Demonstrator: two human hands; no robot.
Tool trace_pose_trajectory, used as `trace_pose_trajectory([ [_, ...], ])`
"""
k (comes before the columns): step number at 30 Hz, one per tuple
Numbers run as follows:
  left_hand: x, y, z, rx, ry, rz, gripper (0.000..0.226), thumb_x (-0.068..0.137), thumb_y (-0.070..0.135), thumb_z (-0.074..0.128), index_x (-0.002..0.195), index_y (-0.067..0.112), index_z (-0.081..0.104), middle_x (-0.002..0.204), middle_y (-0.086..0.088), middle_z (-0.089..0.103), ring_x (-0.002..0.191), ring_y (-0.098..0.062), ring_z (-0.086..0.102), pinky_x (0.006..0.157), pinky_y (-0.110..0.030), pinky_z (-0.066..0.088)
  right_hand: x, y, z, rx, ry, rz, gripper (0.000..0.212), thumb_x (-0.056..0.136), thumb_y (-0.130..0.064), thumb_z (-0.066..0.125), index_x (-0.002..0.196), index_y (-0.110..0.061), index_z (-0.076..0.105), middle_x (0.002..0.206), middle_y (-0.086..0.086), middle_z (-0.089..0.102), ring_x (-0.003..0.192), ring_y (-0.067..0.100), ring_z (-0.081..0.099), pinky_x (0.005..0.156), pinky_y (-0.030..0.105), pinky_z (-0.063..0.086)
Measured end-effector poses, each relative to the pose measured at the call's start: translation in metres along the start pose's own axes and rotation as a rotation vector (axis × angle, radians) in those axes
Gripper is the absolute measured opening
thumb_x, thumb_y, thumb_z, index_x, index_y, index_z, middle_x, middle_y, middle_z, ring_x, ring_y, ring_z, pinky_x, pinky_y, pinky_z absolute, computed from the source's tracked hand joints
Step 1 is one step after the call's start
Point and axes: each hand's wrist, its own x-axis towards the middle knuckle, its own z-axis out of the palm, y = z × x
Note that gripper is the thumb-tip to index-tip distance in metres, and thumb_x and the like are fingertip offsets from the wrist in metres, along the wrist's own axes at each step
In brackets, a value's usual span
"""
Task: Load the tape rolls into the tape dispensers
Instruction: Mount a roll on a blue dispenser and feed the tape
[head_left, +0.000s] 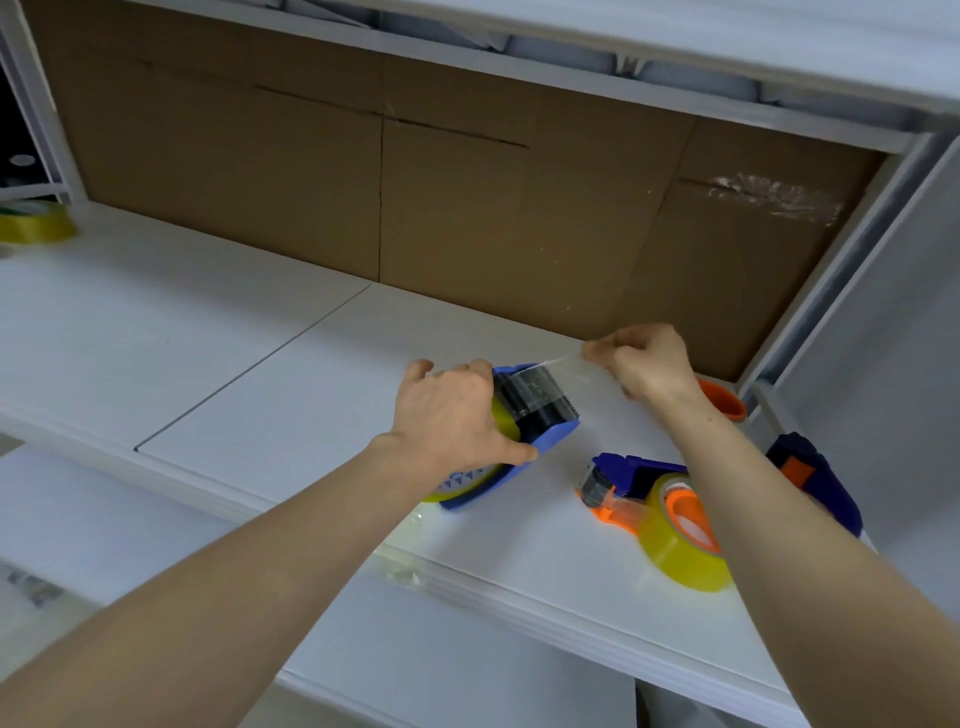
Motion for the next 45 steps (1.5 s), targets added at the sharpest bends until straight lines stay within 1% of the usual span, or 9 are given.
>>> trace_pose_trajectory([
  [7, -0.001, -0.014, 0.003, -0.131, 0.038, -0.021, 0.087, 0.056, 0.075, 0.064, 0.12, 0.017, 0.051, 0.105, 0.004, 0.067, 0.1, -0.016, 0.062, 0.111, -0.034, 0.023, -0.007, 0.008, 0.034, 0.32, -0.165, 0.363, 0.023, 0.085, -0.009, 0.065, 0.065, -0.004, 0.056, 0.056, 0.006, 0.046, 0.045, 0.013, 0.034, 0.037, 0.022, 0.031],
  [11, -0.003, -0.022, 0.002, -0.203, 0.082, -0.044, 0.086, 0.055, 0.074, 0.066, 0.117, 0.015, 0.054, 0.103, 0.003, 0.068, 0.099, -0.018, 0.062, 0.112, -0.034, 0.026, -0.012, 0.011, 0.064, 0.557, -0.277, 0.526, 0.029, 0.086, -0.001, 0.048, 0.059, -0.01, 0.049, 0.048, 0.005, 0.044, 0.042, 0.013, 0.033, 0.032, 0.013, 0.02],
  [16, -0.008, -0.027, -0.002, -0.238, 0.118, -0.08, 0.086, 0.056, 0.071, 0.07, 0.118, 0.013, 0.054, 0.102, 0.0, 0.068, 0.097, -0.021, 0.06, 0.105, -0.034, 0.035, -0.017, 0.014, 0.083, 0.754, -0.386, 0.614, 0.015, 0.089, -0.01, 0.048, 0.081, -0.011, 0.061, 0.073, 0.011, 0.06, 0.058, 0.02, 0.054, 0.041, 0.019, 0.046],
  [19, -0.008, -0.028, -0.003, -0.226, 0.11, -0.083, 0.087, 0.056, 0.073, 0.068, 0.118, 0.014, 0.053, 0.102, 0.001, 0.067, 0.096, -0.02, 0.06, 0.104, -0.034, 0.036, -0.02, 0.018, 0.087, 0.692, -0.417, 0.541, 0.017, 0.091, -0.009, 0.05, 0.101, -0.006, 0.065, 0.094, 0.014, 0.067, 0.072, 0.022, 0.063, 0.054, 0.027, 0.057],
  [23, -0.005, -0.029, -0.002, -0.225, 0.099, -0.11, 0.083, 0.056, 0.073, 0.067, 0.113, 0.014, 0.055, 0.09, 0.003, 0.063, 0.085, -0.02, 0.056, 0.102, -0.034, 0.037, -0.006, 0.003, 0.06, 0.513, -0.117, 0.302, 0.016, 0.095, -0.016, 0.05, 0.091, -0.006, 0.062, 0.102, 0.017, 0.067, 0.087, 0.024, 0.063, 0.081, 0.034, 0.055],
  [26, -0.003, -0.025, 0.001, -0.204, 0.086, -0.086, 0.077, 0.056, 0.074, 0.066, 0.105, 0.016, 0.056, 0.078, 0.009, 0.053, 0.08, -0.02, 0.056, 0.107, -0.036, 0.034, 0.001, -0.018, 0.053, 0.396, -0.222, 0.154, 0.039, 0.095, -0.037, 0.048, 0.098, 0.0, 0.063, 0.083, 0.008, 0.064, 0.081, 0.022, 0.061, 0.075, 0.033, 0.051],
  [30, 0.0, -0.021, 0.004, -0.186, 0.09, -0.067, 0.073, 0.058, 0.072, 0.066, 0.104, 0.016, 0.055, 0.078, 0.009, 0.053, 0.087, -0.019, 0.062, 0.11, -0.036, 0.029, -0.003, -0.022, 0.073, 0.04, -0.218, -0.008, 0.045, 0.095, -0.028, 0.047, 0.094, 0.015, 0.059, 0.075, 0.013, 0.052, 0.07, 0.024, 0.049, 0.067, 0.032, 0.039],
  [41, 0.003, -0.014, 0.006, -0.143, 0.093, -0.015, 0.079, 0.056, 0.073, 0.066, 0.11, 0.016, 0.056, 0.091, 0.003, 0.066, 0.092, -0.019, 0.063, 0.109, -0.035, 0.029, -0.02, -0.01, 0.07, 0.336, -0.2, 0.128, 0.031, 0.098, -0.026, 0.046, 0.076, -0.01, 0.062, 0.091, 0.016, 0.066, 0.083, 0.026, 0.061, 0.09, 0.046, 0.05],
  [45, 0.004, -0.021, -0.004, -0.26, 0.082, -0.138, 0.07, 0.056, 0.069, 0.071, 0.099, 0.016, 0.056, 0.08, 0.007, 0.057, 0.084, -0.021, 0.062, 0.074, -0.029, 0.045, -0.03, 0.0, 0.054, 0.785, -0.401, 0.327, 0.033, 0.095, -0.035, 0.046, 0.108, -0.008, 0.059, 0.111, 0.015, 0.066, 0.1, 0.024, 0.062, 0.1, 0.04, 0.044],
])
